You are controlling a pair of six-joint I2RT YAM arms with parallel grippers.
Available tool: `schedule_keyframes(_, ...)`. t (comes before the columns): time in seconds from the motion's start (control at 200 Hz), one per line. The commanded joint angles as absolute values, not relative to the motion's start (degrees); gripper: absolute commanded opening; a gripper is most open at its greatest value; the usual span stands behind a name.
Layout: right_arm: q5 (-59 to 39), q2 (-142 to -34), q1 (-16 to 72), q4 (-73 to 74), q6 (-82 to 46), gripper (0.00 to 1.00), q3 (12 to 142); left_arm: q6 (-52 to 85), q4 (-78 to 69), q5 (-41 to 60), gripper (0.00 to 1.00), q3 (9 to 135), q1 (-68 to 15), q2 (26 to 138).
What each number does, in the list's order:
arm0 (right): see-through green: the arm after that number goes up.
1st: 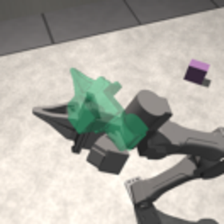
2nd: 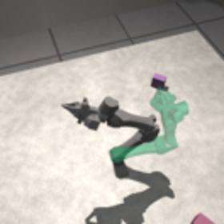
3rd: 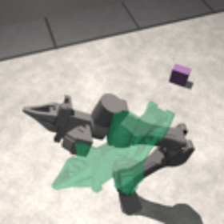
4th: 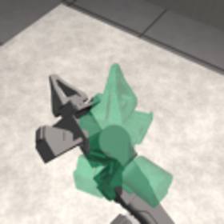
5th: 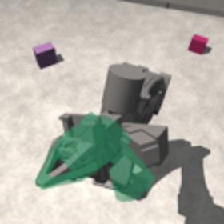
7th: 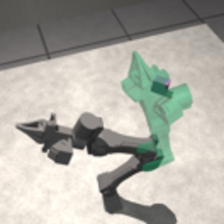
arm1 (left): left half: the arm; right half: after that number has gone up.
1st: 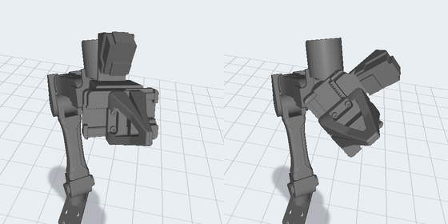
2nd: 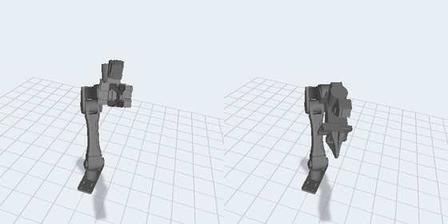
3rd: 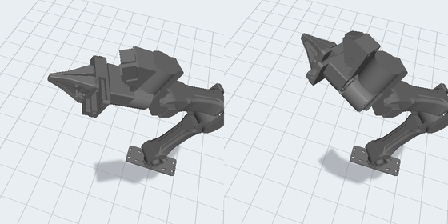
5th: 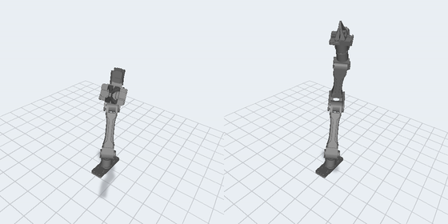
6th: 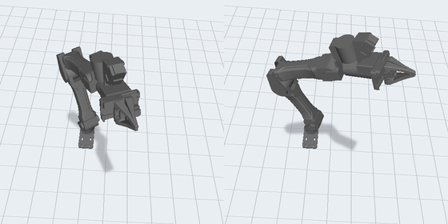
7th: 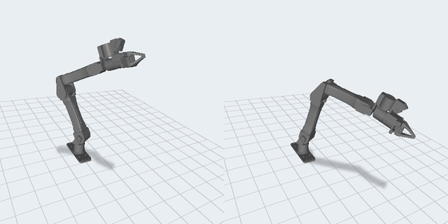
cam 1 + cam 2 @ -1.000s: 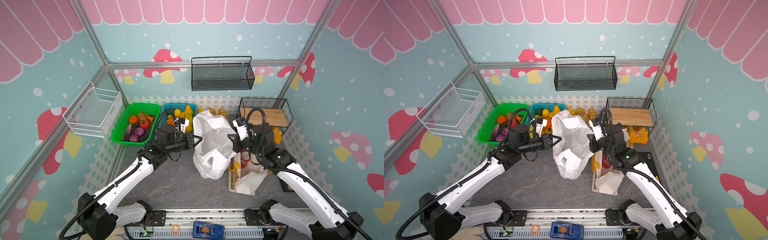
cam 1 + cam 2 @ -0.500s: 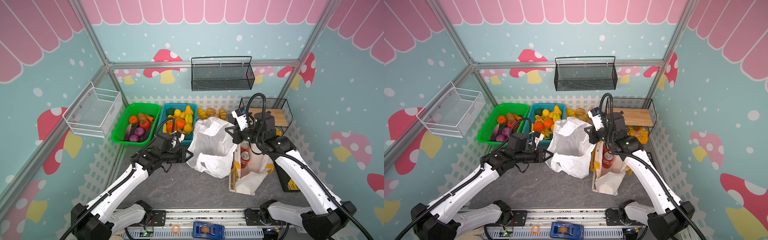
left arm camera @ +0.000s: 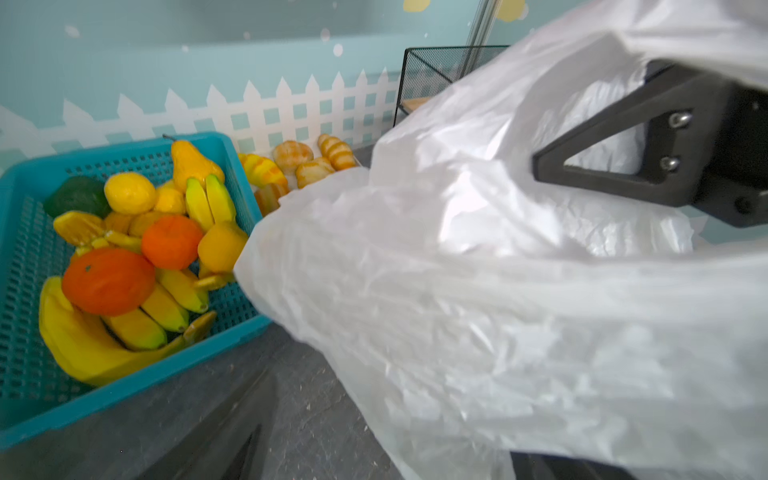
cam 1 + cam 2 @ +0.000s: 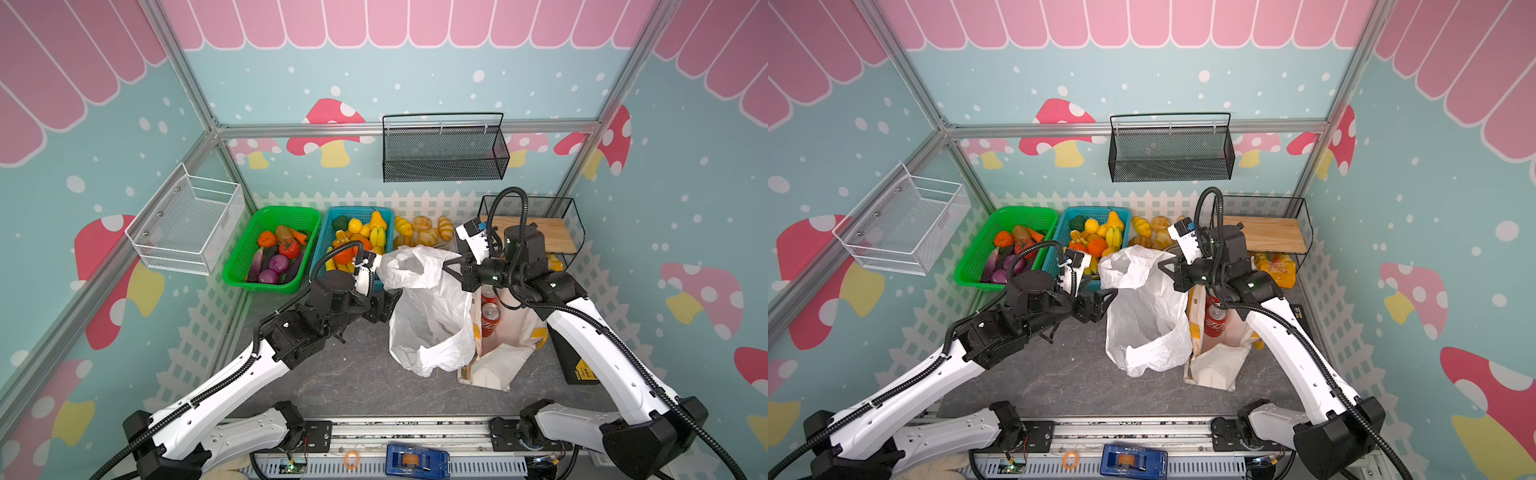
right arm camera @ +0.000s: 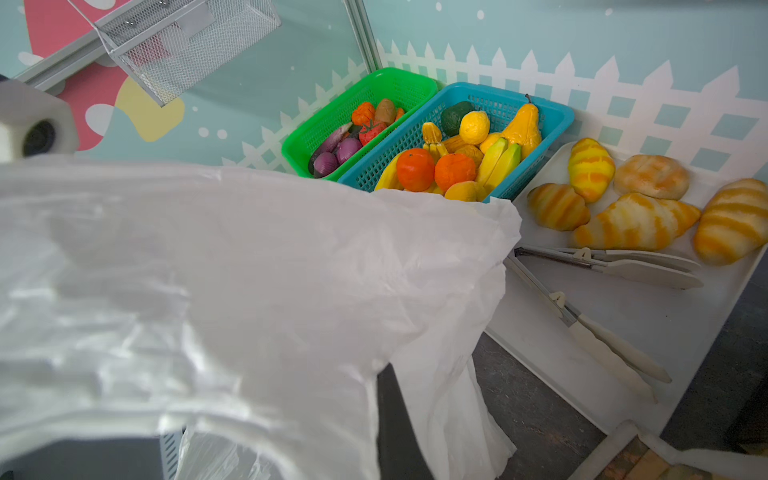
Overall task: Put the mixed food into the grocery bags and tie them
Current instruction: 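Hold the bag open with both grippers, lifting it upright beside the tote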
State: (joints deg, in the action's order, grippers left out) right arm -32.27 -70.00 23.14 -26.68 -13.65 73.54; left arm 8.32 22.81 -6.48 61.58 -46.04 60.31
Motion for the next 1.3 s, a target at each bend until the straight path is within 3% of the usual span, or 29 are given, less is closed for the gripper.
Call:
schedule_keyframes(0.0,-34.30,-70.13,22.94,-26.46,-12.49,0.00,72.82,-0.70,18.04,-12.20,0.88,64.54,-48.82,62.32)
schedule_keyframes(0.28,-32.14,-69.95,23.03,-29.05,-9.25,0.00,72.71,-8.82,15.96,-12.84,0.89,71.19,-52.92,67.94)
schedule_keyframes(0.375,-33.13,-70.38,23.03,-29.00,-8.26,0.00,72.04,-8.38,14.43,-11.50,0.82,72.45,-52.90,69.95)
schedule_keyframes(0.49,-32.38,-71.36,23.02,-29.16,-6.97,0.00,71.72,-5.29,13.03,-9.34,0.56,73.90,-52.91,72.54)
schedule_keyframes(0.525,-31.38,-71.37,23.02,-29.31,-6.73,0.01,71.78,-3.87,13.29,-9.36,0.43,74.45,-52.87,73.19)
schedule_keyframes(0.61,-26.16,-70.30,23.03,-29.26,-6.08,0.10,71.85,0.89,15.12,-10.41,0.14,76.05,-52.55,73.76)
schedule_keyframes(0.665,-22.34,-69.14,23.03,-28.90,-5.44,0.16,71.27,5.59,17.06,-9.47,0.00,77.47,-51.79,73.87)
schedule_keyframes(0.826,-18.87,-65.66,23.43,-25.74,-6.41,0.39,66.77,20.93,20.55,-1.96,0.00,79.61,-47.94,73.74)
schedule_keyframes(1.036,-21.69,-62.04,25.84,-20.21,-9.48,0.53,59.76,34.42,18.78,9.93,0.00,79.67,-41.56,73.65)
schedule_keyframes(1.126,-23.33,-61.06,25.84,-19.77,-9.32,0.48,59.12,38.81,17.31,15.31,0.00,79.18,-38.57,73.93)
schedule_keyframes(1.216,-26.50,-60.59,25.74,-20.95,-8.60,0.20,60.99,40.98,17.17,18.36,0.00,78.91,-35.39,74.00)
schedule_keyframes(1.296,-32.87,-61.54,25.66,-24.59,-7.42,0.09,64.64,40.71,18.70,20.74,0.00,79.26,-32.72,74.00)
